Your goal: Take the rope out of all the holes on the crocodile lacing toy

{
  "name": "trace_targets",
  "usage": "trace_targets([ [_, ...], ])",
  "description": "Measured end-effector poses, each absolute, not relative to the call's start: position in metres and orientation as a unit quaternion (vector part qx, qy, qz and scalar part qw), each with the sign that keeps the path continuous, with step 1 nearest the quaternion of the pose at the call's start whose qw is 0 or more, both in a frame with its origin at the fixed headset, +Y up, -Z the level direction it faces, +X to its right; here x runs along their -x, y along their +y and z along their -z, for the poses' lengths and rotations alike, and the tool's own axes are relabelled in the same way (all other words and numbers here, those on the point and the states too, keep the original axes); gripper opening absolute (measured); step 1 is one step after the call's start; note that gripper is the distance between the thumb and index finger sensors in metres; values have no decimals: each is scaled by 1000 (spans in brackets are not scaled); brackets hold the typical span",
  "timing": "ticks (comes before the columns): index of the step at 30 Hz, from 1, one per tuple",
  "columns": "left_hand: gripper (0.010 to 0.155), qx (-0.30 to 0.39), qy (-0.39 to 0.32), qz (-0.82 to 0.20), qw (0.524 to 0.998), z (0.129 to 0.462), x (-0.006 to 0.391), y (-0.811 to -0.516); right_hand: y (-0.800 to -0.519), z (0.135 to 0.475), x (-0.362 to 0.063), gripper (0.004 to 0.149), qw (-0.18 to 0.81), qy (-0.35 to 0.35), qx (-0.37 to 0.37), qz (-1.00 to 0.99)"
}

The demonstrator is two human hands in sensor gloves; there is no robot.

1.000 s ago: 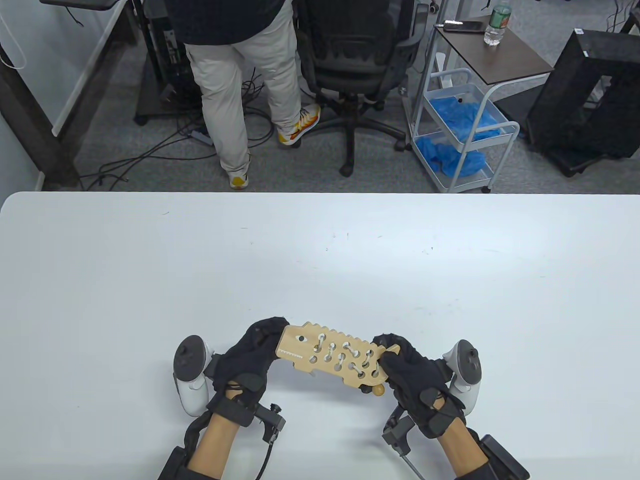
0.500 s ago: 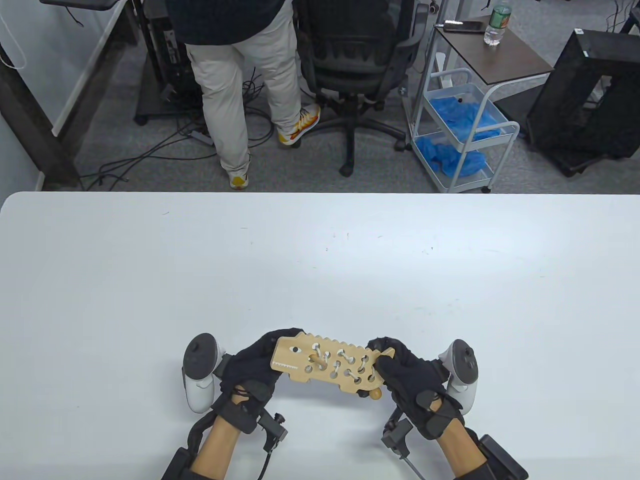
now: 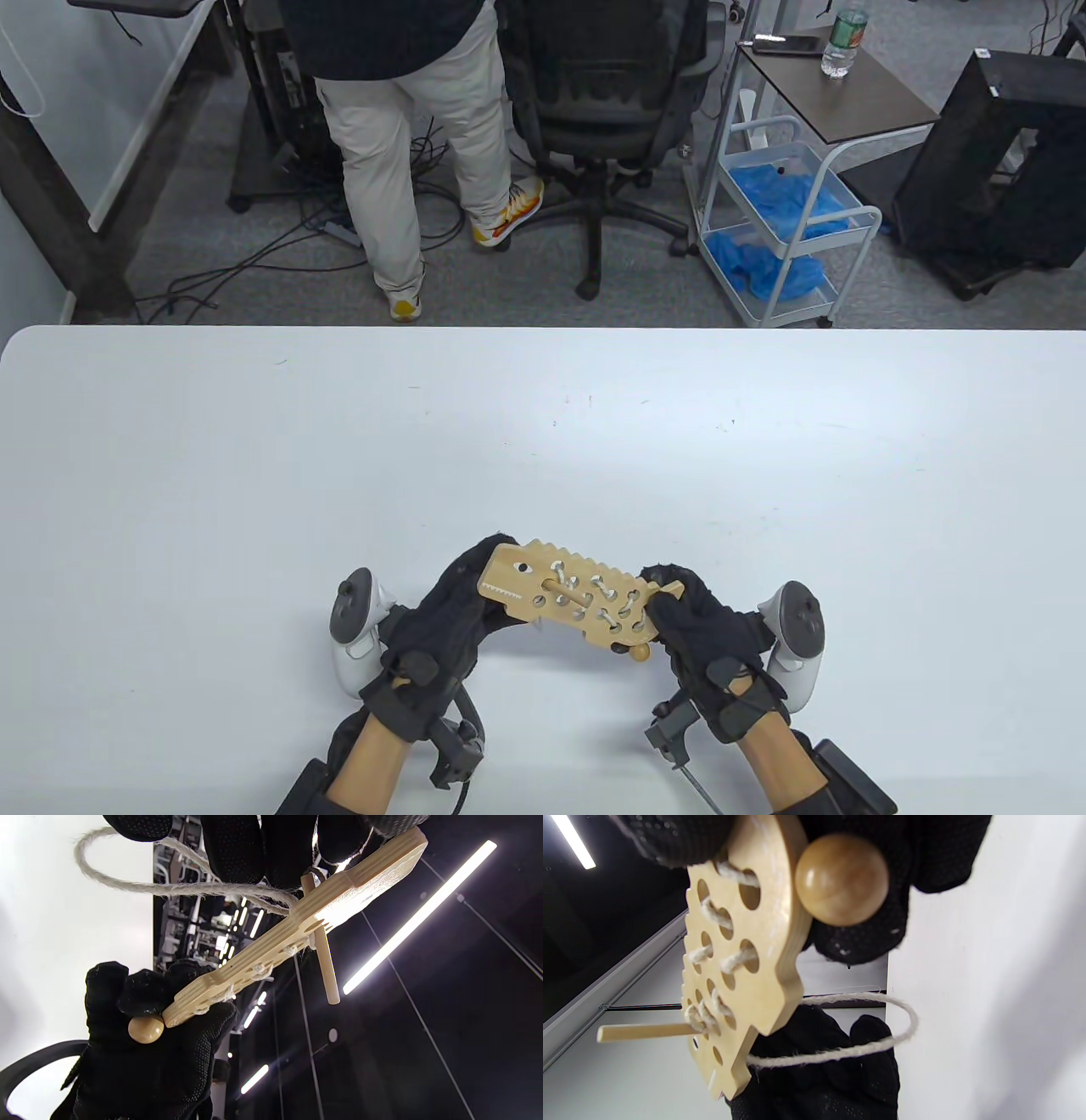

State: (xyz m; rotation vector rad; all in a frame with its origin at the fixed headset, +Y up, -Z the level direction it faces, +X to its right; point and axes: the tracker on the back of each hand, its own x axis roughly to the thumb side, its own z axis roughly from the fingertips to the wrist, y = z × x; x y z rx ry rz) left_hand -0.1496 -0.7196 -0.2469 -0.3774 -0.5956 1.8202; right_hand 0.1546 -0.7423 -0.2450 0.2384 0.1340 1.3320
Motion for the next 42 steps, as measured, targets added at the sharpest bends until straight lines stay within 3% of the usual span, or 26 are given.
trace_targets([
  [4, 72, 160, -267, -780, 543, 246, 149, -718, -741, 243, -155, 50, 770, 47, -105, -627],
  [6, 71, 158, -265, -771, 558, 246, 149, -717, -739, 243, -155, 50, 768, 44, -110, -629],
  [14, 67, 168, -289, -782, 526, 244, 144, -713, -729, 238, -153, 50, 727, -8, -137, -673],
  [19, 74, 149, -287, -775, 543, 241, 143, -711, -726, 236, -153, 50, 715, -27, -137, -685],
  [23, 67, 119, -247, -776, 569, 242, 148, -715, -720, 235, -148, 49, 687, -16, -193, -700],
  [26, 65, 138, -249, -793, 538, 244, 148, -718, -716, 233, -142, 50, 660, 1, -242, -711],
  [29, 63, 155, -242, -801, 525, 245, 148, -722, -716, 231, -140, 50, 649, -5, -238, -723],
  [35, 70, 153, -194, -745, 620, 246, 154, -725, -706, 229, -151, 47, 591, -105, -207, -772],
  [42, 74, 50, -121, -627, 768, 240, 159, -718, -703, 225, -155, 47, 591, -147, -181, -772],
])
